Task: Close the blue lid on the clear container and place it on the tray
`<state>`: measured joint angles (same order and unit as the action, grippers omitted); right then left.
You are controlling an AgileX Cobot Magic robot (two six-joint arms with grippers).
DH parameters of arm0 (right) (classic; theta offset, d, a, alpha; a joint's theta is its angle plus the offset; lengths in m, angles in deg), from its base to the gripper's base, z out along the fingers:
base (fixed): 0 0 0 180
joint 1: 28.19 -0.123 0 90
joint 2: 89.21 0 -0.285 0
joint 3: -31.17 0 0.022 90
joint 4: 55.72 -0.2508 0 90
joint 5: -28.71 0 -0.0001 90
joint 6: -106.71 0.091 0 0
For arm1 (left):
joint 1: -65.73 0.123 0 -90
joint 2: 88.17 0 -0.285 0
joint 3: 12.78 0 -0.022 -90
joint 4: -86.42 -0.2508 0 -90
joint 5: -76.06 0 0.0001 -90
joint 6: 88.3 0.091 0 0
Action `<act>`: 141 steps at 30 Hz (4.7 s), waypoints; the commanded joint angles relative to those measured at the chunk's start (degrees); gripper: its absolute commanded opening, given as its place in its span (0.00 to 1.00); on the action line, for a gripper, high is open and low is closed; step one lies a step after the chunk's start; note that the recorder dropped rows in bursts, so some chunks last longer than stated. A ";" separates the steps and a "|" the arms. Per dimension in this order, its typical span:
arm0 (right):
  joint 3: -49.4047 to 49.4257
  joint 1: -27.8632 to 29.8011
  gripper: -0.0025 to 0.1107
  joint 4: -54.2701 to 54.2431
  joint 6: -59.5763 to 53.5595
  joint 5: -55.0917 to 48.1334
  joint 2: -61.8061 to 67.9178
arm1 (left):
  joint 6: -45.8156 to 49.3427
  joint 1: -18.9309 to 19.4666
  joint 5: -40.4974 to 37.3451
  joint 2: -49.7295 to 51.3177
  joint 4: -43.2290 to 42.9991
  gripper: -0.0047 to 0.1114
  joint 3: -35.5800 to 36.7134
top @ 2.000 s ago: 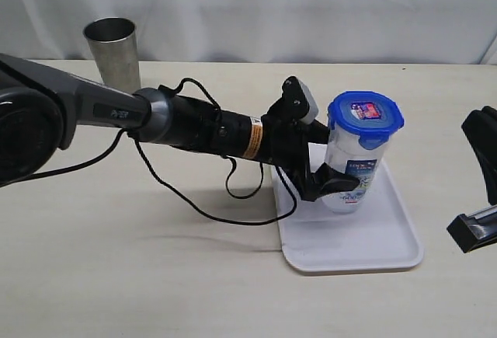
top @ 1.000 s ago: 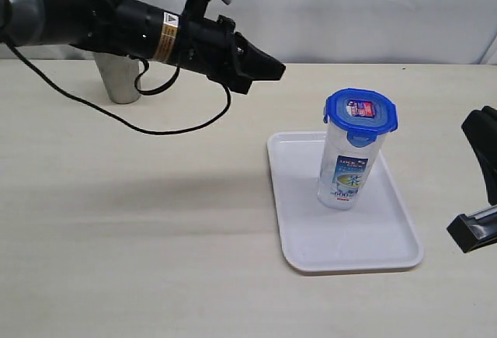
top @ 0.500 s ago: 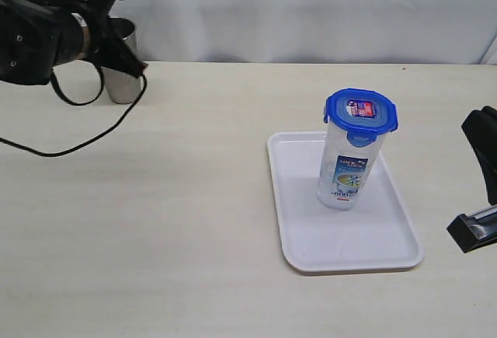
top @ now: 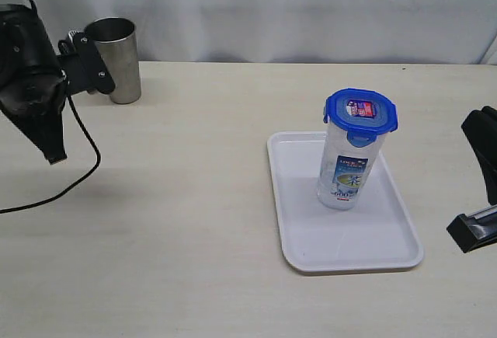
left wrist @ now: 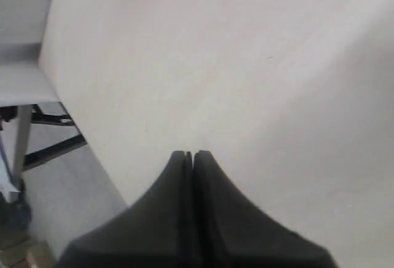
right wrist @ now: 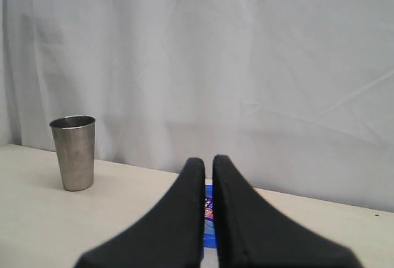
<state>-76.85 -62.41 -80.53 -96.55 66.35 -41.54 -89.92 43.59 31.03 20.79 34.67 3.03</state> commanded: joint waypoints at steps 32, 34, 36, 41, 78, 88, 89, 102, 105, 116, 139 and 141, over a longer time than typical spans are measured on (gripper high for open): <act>0.27 0.13 0.06 0.00 -0.31 -0.18 -0.31 | 35.01 0.09 36.22 -68.23 68.00 0.04 23.60; 0.27 0.13 0.06 0.00 -0.31 -0.18 -0.31 | 35.00 0.09 33.58 -71.22 67.87 0.04 23.60; 0.27 0.13 0.06 0.00 -0.31 -0.18 -0.31 | 35.00 0.09 29.35 -74.27 67.87 0.04 23.60; 0.27 0.13 0.06 0.00 -0.31 -0.18 -0.31 | 35.00 0.09 23.84 -79.46 67.37 0.04 23.60; 0.27 0.13 0.06 0.00 -0.31 -0.18 -0.31 | 2.77 23.92 30.13 -98.06 56.73 0.04 34.31; 0.27 0.13 0.06 0.00 -0.31 -0.18 -0.31 | 2.61 25.43 32.04 -101.18 54.41 0.04 41.59; 0.27 0.13 0.06 0.00 -0.31 -0.18 -0.31 | 2.61 25.43 32.15 -101.18 53.86 0.04 42.09; 0.27 0.13 0.06 0.00 -0.31 -0.18 -0.31 | 2.83 25.43 42.30 -101.18 53.86 0.04 54.17; 0.27 0.13 0.06 0.00 -0.31 -0.18 -0.31 | 2.83 25.43 45.02 -101.18 53.86 0.04 57.65; 0.27 0.13 0.06 0.00 -0.31 -0.18 -0.31 | 4.61 25.43 44.49 -101.18 53.98 0.04 61.41; 0.27 0.13 0.06 0.00 -0.31 -0.18 -0.31 | 7.99 25.43 27.69 -101.18 54.36 0.04 61.41; 0.27 0.13 0.06 0.00 -0.31 -0.18 -0.31 | 7.99 25.43 27.71 -101.18 54.24 0.04 61.41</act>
<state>-76.85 -62.41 -80.53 -96.55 66.35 -41.54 -82.08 68.91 58.62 -80.22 88.61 64.32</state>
